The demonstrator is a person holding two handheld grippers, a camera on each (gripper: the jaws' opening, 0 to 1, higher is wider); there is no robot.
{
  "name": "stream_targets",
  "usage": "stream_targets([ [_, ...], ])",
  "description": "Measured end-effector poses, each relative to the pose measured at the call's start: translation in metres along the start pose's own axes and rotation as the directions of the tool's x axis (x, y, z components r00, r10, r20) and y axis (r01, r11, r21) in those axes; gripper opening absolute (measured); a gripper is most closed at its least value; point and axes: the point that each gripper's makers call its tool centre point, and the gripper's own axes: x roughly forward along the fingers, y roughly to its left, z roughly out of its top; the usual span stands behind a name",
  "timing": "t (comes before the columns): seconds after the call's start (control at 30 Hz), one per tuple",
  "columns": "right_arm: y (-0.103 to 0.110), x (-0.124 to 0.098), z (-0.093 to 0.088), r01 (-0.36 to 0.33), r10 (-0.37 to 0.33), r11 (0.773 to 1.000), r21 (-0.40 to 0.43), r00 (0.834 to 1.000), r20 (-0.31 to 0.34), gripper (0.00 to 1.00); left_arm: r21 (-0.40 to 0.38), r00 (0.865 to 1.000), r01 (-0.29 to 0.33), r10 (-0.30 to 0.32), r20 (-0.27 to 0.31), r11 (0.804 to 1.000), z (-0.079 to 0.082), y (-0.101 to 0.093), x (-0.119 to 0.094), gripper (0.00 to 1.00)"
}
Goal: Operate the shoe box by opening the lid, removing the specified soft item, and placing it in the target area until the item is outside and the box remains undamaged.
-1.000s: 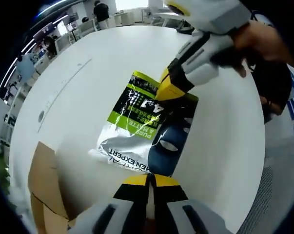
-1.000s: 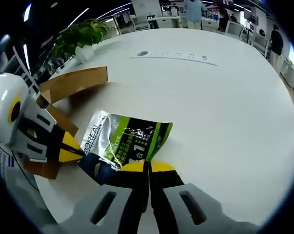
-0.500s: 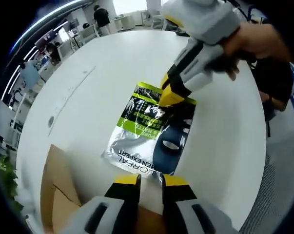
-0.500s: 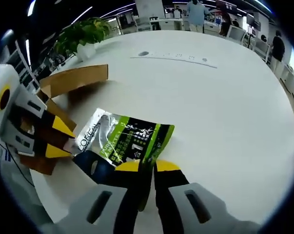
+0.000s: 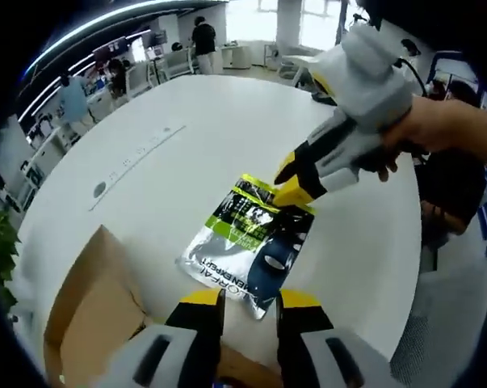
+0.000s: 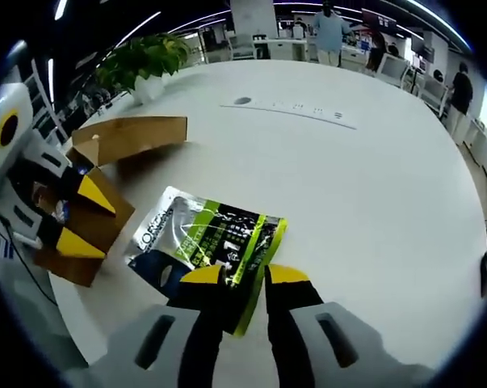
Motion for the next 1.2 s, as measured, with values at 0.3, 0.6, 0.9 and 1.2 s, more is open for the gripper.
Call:
stream_targets([
  [0.3,0.01,-0.021,0.009,-0.006,0.007,1.0,-0.028,1.0,0.023,0.24,-0.078,0.998,0.005,0.0,0.068,0.997,-0.002,0.001,-0.024,0.27],
  [0.6,0.027,-0.039,0.016,-0.031,0.034,0.997,-0.07,0.999,0.04,0.29,-0.125,0.994,0.003,0.01,0.106,0.992,-0.011,0.005,-0.049,0.29],
  [0.9,0.045,-0.055,0.02,-0.057,0.062,0.995,-0.084,0.997,0.055,0.33,-0.151,0.991,-0.013,0.033,0.129,0.988,-0.025,0.013,-0.072,0.32],
  [1.2,0.064,-0.063,0.024,-0.093,0.1,0.992,-0.089,0.993,0.07,0.37,-0.187,0.986,-0.046,0.074,0.147,0.981,-0.05,0.028,-0.096,0.33],
])
